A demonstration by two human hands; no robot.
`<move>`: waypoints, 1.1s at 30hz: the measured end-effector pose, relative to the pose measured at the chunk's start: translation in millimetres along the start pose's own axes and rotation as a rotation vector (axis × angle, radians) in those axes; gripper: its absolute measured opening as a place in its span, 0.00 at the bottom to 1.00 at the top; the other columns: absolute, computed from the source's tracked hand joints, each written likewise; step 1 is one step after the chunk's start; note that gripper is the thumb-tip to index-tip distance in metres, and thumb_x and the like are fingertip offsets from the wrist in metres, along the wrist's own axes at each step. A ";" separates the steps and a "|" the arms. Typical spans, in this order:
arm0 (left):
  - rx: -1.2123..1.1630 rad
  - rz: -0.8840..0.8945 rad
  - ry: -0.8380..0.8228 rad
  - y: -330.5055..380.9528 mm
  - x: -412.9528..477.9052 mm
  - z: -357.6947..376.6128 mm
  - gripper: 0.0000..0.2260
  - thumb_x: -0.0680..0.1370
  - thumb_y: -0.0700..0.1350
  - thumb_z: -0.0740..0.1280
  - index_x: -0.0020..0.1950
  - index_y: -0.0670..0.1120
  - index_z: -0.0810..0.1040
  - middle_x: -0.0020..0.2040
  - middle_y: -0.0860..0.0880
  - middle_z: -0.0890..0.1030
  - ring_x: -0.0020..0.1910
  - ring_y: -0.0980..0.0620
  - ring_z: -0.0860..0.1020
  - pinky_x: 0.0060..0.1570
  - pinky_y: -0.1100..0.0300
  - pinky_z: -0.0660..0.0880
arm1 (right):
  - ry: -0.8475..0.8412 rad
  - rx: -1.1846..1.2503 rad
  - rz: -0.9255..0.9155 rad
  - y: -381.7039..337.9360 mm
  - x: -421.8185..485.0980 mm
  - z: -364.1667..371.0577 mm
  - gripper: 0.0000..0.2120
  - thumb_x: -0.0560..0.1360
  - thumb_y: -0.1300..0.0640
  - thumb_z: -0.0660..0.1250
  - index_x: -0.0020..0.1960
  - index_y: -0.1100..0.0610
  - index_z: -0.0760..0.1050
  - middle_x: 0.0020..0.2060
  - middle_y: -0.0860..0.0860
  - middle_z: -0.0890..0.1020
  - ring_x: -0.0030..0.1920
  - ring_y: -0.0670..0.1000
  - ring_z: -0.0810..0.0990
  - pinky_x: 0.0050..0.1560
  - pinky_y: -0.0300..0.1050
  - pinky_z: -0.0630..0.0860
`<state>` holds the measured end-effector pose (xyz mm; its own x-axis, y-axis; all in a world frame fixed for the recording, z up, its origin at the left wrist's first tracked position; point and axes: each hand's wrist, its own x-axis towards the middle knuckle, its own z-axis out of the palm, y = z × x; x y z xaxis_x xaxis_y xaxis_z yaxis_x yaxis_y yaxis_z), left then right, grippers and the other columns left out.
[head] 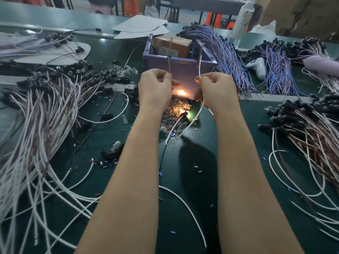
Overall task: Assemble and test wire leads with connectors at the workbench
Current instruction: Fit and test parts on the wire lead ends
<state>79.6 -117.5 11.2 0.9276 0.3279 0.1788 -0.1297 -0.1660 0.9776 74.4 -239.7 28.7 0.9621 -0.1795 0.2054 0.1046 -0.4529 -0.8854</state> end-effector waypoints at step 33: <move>0.262 0.206 -0.518 67.3 -47.9 2.6 0.14 0.83 0.44 0.57 0.43 0.41 0.78 0.30 0.53 0.77 0.22 0.63 0.71 0.26 0.69 0.68 | -0.159 0.613 0.063 -16.7 -33.2 -60.8 0.16 0.77 0.58 0.66 0.64 0.59 0.71 0.46 0.53 0.81 0.44 0.50 0.79 0.50 0.43 0.79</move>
<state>27.3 -146.8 68.1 0.9508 -0.2189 0.2194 -0.2951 -0.4226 0.8569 25.4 -279.2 62.0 0.9918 -0.0364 0.1222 0.1262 0.1445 -0.9814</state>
